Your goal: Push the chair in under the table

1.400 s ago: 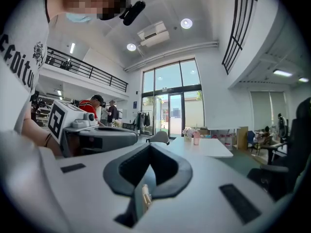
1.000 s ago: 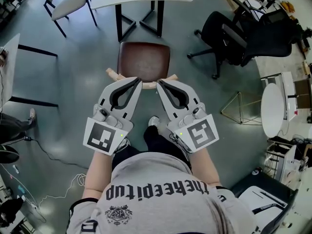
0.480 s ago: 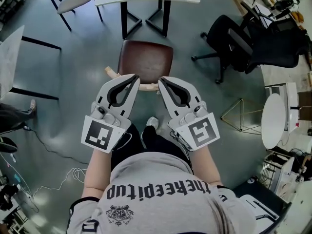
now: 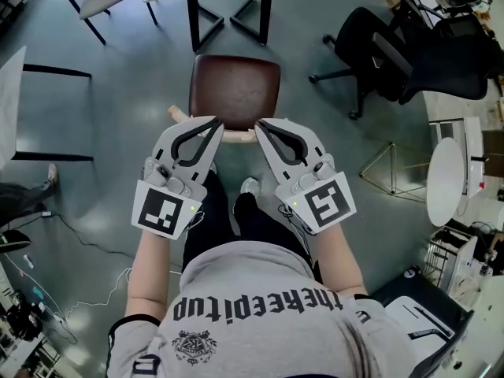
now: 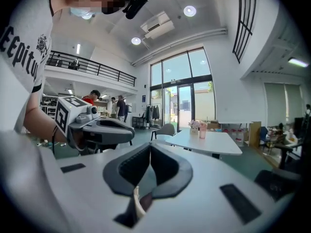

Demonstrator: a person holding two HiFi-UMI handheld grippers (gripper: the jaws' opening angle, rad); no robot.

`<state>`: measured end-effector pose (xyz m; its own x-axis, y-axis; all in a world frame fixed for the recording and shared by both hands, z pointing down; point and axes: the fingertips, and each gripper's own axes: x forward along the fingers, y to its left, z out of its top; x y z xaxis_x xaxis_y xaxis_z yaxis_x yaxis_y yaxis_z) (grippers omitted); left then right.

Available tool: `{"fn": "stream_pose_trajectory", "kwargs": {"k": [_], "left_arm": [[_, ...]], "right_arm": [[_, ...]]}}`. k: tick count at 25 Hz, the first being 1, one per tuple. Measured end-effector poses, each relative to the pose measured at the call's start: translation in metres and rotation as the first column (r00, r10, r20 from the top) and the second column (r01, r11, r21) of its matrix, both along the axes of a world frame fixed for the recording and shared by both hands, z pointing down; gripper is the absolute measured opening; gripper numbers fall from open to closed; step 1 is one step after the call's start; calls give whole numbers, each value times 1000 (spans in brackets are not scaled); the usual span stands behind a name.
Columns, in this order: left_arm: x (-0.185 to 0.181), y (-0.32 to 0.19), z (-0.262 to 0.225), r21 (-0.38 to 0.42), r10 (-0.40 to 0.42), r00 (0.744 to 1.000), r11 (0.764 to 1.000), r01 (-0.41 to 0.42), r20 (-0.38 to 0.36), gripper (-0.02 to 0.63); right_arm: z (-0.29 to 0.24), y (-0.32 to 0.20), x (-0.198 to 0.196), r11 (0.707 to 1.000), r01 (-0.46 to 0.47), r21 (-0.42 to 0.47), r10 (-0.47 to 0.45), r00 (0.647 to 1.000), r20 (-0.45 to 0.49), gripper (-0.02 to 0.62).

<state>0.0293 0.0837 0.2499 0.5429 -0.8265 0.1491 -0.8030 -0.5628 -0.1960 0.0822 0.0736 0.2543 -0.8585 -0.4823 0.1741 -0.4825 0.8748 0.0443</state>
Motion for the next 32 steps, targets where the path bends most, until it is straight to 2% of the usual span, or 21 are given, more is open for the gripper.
{"fn": "stream_pose_trajectory", "kwargs": {"k": [5,8,11,14,18,24,29,32], "left_arm": [[-10,-13,23,-59,79,997,995,-78,14,21],[-15,-21,45,-115,132,990,985,-125,58,80],[-20,-26,73,-173,188,977,970,-168,103,100],[-25,-28,104,-233,247,956,950,-207,161,130],[-26,-22,139,-315,342,909,912,-261,239,170],[-25,-17,190,-416,466,820,853,-316,333,187],[-24,-15,220,-460,526,753,823,-333,396,199],[-24,-15,236,-480,552,722,809,-340,417,199]], "right_arm": [[21,-11,-14,1000,4,-26,-5,998,-58,14],[38,-20,-18,999,4,-49,-10,994,-107,20],[59,-26,-22,997,14,-73,-27,984,-176,96],[83,-28,-27,995,28,-96,-50,970,-237,124],[116,-24,-30,988,71,-134,-110,942,-317,141],[162,-19,-31,971,137,-196,-208,888,-410,193],[197,-12,-29,955,176,-237,-274,828,-489,221],[218,-8,-27,947,198,-253,-307,791,-529,229]]}}
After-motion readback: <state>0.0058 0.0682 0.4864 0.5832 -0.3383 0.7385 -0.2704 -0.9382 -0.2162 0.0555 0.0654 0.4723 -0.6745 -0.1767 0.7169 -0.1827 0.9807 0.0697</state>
